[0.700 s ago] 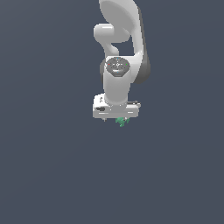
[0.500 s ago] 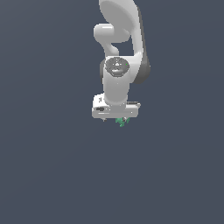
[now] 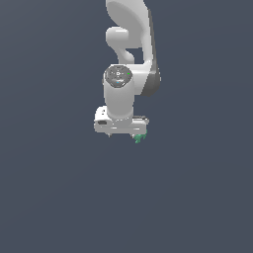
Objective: Pick up the object and move it to a goal position.
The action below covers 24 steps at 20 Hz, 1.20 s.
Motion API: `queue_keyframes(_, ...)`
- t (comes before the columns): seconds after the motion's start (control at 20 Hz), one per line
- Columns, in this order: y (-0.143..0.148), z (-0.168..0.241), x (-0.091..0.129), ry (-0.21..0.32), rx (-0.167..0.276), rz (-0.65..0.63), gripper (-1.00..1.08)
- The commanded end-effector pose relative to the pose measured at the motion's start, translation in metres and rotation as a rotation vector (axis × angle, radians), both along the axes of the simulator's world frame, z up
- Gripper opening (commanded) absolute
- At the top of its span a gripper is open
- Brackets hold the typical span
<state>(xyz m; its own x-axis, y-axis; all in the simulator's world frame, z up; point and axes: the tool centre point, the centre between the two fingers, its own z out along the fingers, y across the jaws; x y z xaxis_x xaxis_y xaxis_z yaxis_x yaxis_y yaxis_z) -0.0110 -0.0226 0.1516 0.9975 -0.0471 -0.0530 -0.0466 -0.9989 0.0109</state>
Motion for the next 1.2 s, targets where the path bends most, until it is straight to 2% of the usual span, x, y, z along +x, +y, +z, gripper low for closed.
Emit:
queue_keyframes(0.0,0.000,0.000,0.000,0.000,0.000,0.001,1.00)
queue_keyframes(0.55,0.011,-0.006,-0.007,-0.006,-0.003,-0.076,1.00)
queue_keyframes(1.15,0.039,-0.021,-0.029,-0.022,-0.010,-0.305,1.00)
